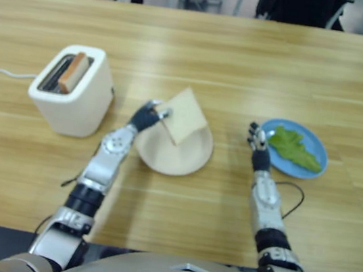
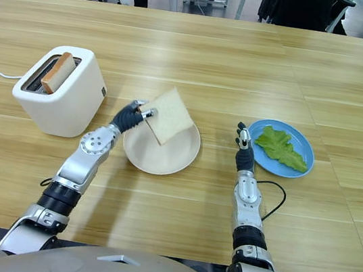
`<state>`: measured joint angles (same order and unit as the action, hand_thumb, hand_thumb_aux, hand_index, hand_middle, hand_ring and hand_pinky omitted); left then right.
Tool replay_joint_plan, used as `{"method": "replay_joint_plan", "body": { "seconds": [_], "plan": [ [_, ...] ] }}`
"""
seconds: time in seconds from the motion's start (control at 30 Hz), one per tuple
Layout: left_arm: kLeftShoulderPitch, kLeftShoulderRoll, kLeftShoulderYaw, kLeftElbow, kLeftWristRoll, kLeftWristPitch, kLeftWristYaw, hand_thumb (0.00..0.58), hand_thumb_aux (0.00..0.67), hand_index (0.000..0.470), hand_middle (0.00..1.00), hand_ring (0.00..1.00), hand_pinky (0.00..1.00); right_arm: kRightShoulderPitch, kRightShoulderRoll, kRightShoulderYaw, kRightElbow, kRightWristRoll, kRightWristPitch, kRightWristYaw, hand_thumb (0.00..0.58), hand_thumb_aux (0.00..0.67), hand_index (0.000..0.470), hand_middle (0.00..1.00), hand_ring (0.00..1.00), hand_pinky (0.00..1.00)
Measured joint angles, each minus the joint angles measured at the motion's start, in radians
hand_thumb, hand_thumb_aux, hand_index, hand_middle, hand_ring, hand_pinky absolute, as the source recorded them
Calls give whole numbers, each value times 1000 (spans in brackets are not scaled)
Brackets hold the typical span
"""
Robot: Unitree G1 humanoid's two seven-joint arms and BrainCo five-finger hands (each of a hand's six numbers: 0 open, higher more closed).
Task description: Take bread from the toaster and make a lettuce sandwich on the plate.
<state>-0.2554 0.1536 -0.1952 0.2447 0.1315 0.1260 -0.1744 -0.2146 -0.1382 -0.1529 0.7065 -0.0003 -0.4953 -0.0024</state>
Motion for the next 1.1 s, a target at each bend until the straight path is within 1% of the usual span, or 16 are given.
{"method": "replay_joint_plan", "body": {
  "seconds": [0.1, 0.2, 0.23, 0.27, 0.3, 0.33, 0.37, 0.5, 0.57, 0.7, 0.73, 0.87, 0.97, 1.03, 1.1],
  "plan": [
    [-4, 11, -19, 83, 47, -26, 22, 580, 670, 460, 1000, 1000, 1000, 4, 0, 0, -15, 0, 3, 0, 0, 0, 0, 0, 0, 0],
    [-18, 29, -34, 99, 86, -39, 27, 580, 670, 460, 1000, 1000, 1000, 9, -1, 0, -20, 0, 5, 0, 0, 0, 0, 0, 0, 0],
    [-19, 39, -49, 97, 114, -40, 32, 570, 581, 399, 1000, 1000, 1000, 11, -1, 0, -21, 0, 7, 0, 0, 0, 0, 0, 0, 0],
    [-19, 45, -58, 95, 128, -40, 36, 570, 581, 399, 1000, 1000, 1000, 12, -1, 0, -23, 0, 7, 0, 0, 0, 0, 0, 0, 0],
    [-18, 62, -81, 85, 164, -38, 42, 27, 16, 11, 749, 749, 749, 15, 0, 0, -28, 0, 8, 0, 0, 0, 0, 0, 0, 0],
    [-13, 79, -97, 63, 196, -30, 43, 0, 0, 0, 35, 35, 35, 17, -1, 0, -34, 0, 9, 0, 0, 0, 0, 0, 0, 0],
    [-5, 100, -117, 33, 236, -12, 45, 0, 0, 0, 0, 0, 0, 18, -1, 0, -39, 0, 11, 0, 0, 0, 0, 0, 0, 0],
    [33, 160, -173, -87, 393, 78, 51, 0, 0, 0, 0, 0, 0, 18, -1, 0, -52, 0, 19, 0, 0, 0, 0, 0, 0, 0],
    [49, 213, -192, -172, 487, 135, 43, 0, 0, 0, 0, 0, 0, 19, 0, 1, -54, 0, 22, 0, 0, 0, 0, 0, 0, 0],
    [88, 327, -198, -354, 653, 224, -19, 0, 0, 0, 0, 0, 0, 21, -1, 1, -56, 0, 25, 0, 0, 0, 0, 0, 0, 0],
    [105, 352, -178, -419, 679, 250, -46, 0, 0, 0, 0, 0, 0, 21, -1, 1, -57, 0, 26, 0, 0, 0, 0, 0, 0, 0],
    [106, 387, -52, -566, 691, 282, -64, 0, 0, 0, 0, 0, 0, 29, 0, 2, -71, -2, 27, -1, 0, 0, 0, 0, 0, 0],
    [99, 399, 52, -595, 684, 277, -36, 0, 0, 0, 0, 0, 0, 39, -8, 7, -107, -30, 26, -13, 0, 0, 0, 0, 0, 0],
    [106, 381, 84, -586, 654, 259, -9, 0, 0, 0, 0, 0, 0, 53, -41, 29, -153, -87, 26, -44, 0, 0, 0, 0, 0, 0],
    [116, 311, 101, -556, 586, 216, 26, 0, 0, 0, 0, 0, 0, 57, -116, 41, -222, -194, 28, -105, 0, 0, 0, 0, 0, 0]
  ]
}}
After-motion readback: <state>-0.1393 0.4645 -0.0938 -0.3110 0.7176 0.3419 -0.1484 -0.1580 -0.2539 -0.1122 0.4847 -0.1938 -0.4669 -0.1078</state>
